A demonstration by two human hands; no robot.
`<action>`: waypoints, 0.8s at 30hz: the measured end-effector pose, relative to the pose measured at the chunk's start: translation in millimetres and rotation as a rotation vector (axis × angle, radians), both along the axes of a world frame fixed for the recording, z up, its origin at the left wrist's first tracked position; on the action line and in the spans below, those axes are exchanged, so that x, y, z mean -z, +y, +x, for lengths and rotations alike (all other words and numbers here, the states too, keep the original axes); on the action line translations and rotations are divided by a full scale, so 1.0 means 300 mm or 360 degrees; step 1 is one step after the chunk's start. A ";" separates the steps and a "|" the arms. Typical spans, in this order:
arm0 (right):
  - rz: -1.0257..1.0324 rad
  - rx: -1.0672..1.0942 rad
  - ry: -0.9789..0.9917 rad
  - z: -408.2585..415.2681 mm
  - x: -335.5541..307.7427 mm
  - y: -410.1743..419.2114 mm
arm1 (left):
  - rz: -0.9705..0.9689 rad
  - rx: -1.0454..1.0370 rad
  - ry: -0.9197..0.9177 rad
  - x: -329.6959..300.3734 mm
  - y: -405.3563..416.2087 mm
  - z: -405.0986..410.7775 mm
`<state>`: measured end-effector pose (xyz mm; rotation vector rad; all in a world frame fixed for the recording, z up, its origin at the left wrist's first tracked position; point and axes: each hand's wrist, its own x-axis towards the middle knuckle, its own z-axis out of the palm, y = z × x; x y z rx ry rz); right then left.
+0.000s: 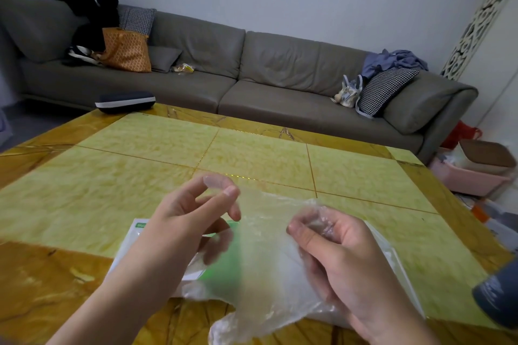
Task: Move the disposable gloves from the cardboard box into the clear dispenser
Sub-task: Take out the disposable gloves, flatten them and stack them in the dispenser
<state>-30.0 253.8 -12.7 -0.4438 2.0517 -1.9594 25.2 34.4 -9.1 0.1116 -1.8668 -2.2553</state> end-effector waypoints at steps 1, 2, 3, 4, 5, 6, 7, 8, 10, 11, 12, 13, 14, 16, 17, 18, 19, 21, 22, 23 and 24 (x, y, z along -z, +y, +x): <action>0.0005 -0.0001 0.0008 0.000 0.000 0.001 | -0.0017 -0.0066 0.0005 0.000 0.000 -0.002; 0.0008 0.0004 0.0021 0.000 0.000 0.002 | -0.0017 -0.0138 0.0009 -0.001 0.001 -0.003; 0.0012 0.0016 0.0030 -0.001 -0.001 0.002 | -0.0002 -0.0202 0.0013 -0.001 -0.001 -0.003; 0.0011 0.0037 0.0030 0.000 0.001 0.004 | 0.0007 -0.0240 0.0011 -0.003 0.000 0.000; 0.0007 0.0070 0.0028 -0.005 -0.002 0.005 | -0.0008 -0.0244 0.0011 -0.009 -0.002 -0.002; 0.0005 0.0109 0.0007 -0.004 0.003 0.007 | -0.0047 -0.0211 -0.0015 -0.007 -0.003 0.004; -0.0003 0.0143 0.0005 -0.009 0.000 0.009 | -0.0112 -0.0152 -0.0050 -0.008 -0.010 0.001; -0.0017 0.0171 0.0005 -0.012 0.001 0.013 | -0.0211 -0.0069 -0.0117 -0.008 -0.018 0.004; -0.0036 0.0230 0.0015 -0.023 0.000 0.022 | -0.0432 0.0101 -0.0245 -0.010 -0.042 0.006; -0.0042 0.0260 0.0017 -0.029 0.000 0.030 | -0.0485 0.0162 -0.0286 -0.009 -0.056 0.007; -0.0049 0.0286 0.0018 -0.036 0.000 0.037 | -0.0495 0.0203 -0.0309 -0.010 -0.073 0.009; -0.0054 0.0306 0.0016 -0.041 0.000 0.045 | -0.0475 0.0231 -0.0317 -0.009 -0.089 0.011; -0.0053 0.0320 0.0018 -0.046 0.000 0.053 | -0.0441 0.0246 -0.0313 -0.009 -0.101 0.011; -0.0030 0.0328 0.0031 -0.052 0.000 0.063 | -0.0295 0.0220 -0.0264 0.004 -0.119 0.007; -0.0010 0.0332 0.0037 -0.055 0.000 0.067 | -0.0172 0.0200 -0.0228 0.013 -0.120 0.001; 0.0009 0.0342 0.0038 -0.056 -0.001 0.071 | -0.0023 0.0182 -0.0187 0.019 -0.114 -0.004; 0.0021 0.0356 0.0035 -0.057 -0.002 0.076 | 0.0132 0.0163 -0.0138 0.027 -0.104 -0.010; 0.0014 0.0392 0.0036 -0.061 -0.005 0.092 | 0.0373 0.0130 -0.0061 0.033 -0.067 -0.019; 0.0007 0.0407 0.0040 -0.063 -0.010 0.106 | 0.0436 0.0114 -0.0041 0.028 -0.044 -0.019; -0.0003 0.0431 0.0043 -0.068 -0.016 0.125 | 0.0470 0.0095 -0.0031 0.022 -0.018 -0.022; -0.0010 0.0455 0.0041 -0.073 -0.024 0.142 | 0.0480 0.0052 -0.0028 0.012 0.006 -0.027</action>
